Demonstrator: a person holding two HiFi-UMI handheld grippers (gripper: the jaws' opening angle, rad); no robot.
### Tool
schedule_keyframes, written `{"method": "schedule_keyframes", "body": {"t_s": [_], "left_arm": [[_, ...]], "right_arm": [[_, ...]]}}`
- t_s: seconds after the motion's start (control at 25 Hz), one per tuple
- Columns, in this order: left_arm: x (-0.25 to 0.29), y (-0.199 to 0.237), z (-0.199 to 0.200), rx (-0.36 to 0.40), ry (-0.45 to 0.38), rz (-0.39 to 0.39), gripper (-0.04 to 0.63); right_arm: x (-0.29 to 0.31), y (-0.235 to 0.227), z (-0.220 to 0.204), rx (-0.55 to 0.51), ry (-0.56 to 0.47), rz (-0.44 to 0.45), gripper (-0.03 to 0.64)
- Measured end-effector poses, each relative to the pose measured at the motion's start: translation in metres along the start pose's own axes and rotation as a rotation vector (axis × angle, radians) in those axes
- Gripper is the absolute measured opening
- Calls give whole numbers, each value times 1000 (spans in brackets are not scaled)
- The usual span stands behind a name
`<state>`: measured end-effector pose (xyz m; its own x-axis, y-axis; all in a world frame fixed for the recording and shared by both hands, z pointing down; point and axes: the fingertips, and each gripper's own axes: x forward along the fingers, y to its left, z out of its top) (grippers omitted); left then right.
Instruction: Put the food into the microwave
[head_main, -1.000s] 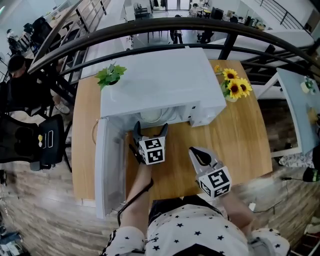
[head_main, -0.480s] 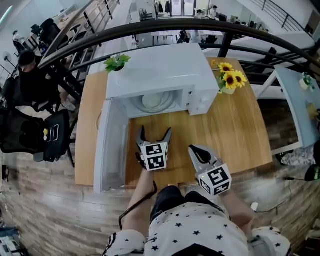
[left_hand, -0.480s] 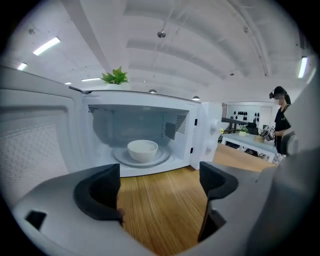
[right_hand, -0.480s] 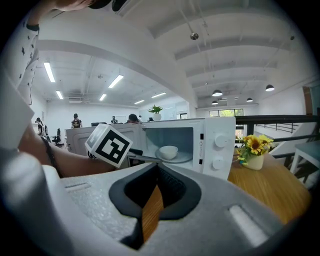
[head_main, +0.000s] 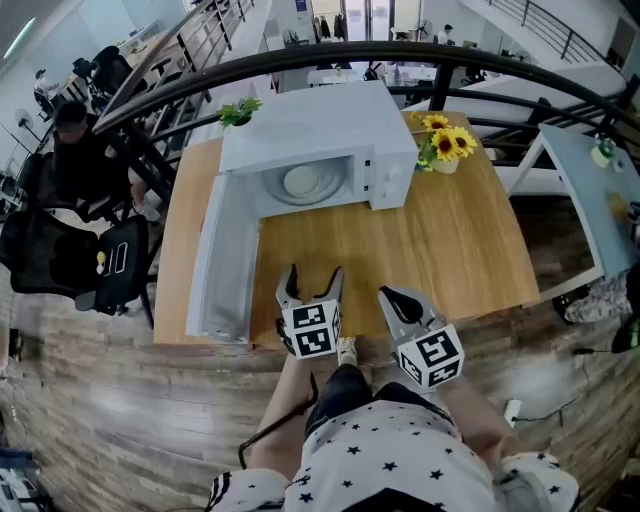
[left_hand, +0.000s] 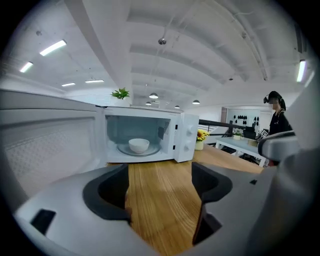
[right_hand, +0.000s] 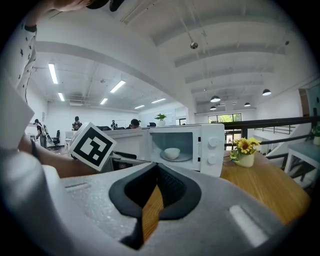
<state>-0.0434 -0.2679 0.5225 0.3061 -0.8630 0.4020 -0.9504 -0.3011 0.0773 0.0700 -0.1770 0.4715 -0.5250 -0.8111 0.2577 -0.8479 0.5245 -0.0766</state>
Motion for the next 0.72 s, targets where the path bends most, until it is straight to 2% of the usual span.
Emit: {"method": "schedule_keyframes", "body": {"t_s": [0.16,0.36,0.52,0.72], "left_arm": [[-42,-11,-11,-31,-13,14,350],[-90,-24,-25,-49,-26,24,227],[-119,-33,-36,-42,-21,31,169],[-153,-42,-32,-36,-67,39,106]], "right_arm": [[-27,13,-4,-4,-9,-5,5],[-55,28,-9,2,-22,-17,6],[-73,36,-12,12,-34,-26,5],[-93,44,-11,15,-50,-33,5]]}}
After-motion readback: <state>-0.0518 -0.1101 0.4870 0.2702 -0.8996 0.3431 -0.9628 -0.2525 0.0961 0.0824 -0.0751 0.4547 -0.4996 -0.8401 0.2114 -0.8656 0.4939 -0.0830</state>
